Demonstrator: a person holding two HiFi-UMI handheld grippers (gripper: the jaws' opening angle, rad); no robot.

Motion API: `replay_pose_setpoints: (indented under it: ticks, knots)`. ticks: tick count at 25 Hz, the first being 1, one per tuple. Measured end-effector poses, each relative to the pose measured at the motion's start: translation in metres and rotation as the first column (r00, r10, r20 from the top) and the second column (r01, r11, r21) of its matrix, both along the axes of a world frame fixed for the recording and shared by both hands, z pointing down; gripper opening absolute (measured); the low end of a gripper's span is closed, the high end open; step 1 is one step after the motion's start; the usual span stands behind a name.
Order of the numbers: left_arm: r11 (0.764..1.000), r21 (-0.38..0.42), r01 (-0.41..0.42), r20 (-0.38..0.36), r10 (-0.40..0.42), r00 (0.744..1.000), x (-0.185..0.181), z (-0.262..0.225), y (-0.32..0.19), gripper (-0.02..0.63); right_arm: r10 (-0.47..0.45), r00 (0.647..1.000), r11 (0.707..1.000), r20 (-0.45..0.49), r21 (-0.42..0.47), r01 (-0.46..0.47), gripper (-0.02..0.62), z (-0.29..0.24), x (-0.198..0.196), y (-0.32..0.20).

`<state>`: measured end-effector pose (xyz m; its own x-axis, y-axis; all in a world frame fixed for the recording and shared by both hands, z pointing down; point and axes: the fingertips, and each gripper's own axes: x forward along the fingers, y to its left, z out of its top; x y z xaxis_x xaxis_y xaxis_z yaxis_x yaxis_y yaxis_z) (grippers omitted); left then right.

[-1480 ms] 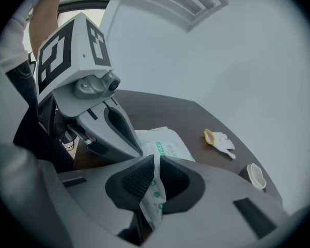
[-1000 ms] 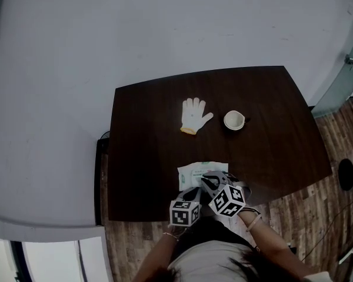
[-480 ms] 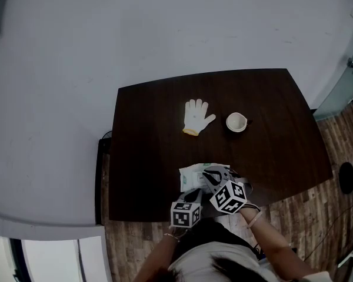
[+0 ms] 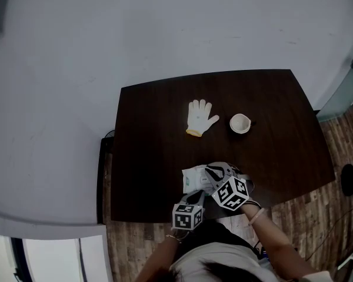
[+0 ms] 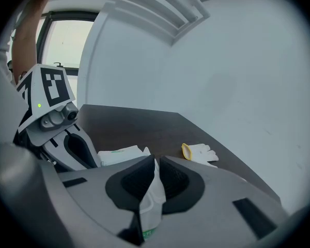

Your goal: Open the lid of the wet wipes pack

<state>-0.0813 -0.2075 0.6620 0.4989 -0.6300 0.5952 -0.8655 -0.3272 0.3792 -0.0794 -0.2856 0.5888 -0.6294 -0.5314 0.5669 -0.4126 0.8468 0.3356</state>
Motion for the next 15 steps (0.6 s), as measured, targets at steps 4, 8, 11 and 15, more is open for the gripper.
replay_pose_setpoints:
  ticks: [4, 8, 11, 15]
  knots:
    - [1.000, -0.003, -0.001, -0.004, 0.001, 1.000, 0.000, 0.001, 0.000, 0.014, 0.003, 1.000, 1.000, 0.004, -0.004, -0.003, 0.040, 0.002, 0.000, -0.008]
    - [1.000, -0.005, -0.001, -0.006, 0.001, 1.000, 0.000, 0.001, -0.002, 0.014, 0.011, 1.000, 1.000, 0.012, -0.015, -0.011, 0.041, 0.004, -0.001, -0.017]
    - [1.000, -0.002, -0.002, -0.004, 0.002, 1.000, 0.000, 0.001, -0.002, 0.014, 0.020, 1.000, 0.999, 0.024, -0.029, -0.020, 0.043, 0.006, -0.001, -0.025]
    - [1.000, 0.000, -0.003, -0.007, 0.003, 1.000, 0.000, 0.002, -0.003, 0.014, 0.026, 0.999, 0.999, 0.029, -0.045, -0.025, 0.044, 0.010, -0.002, -0.033]
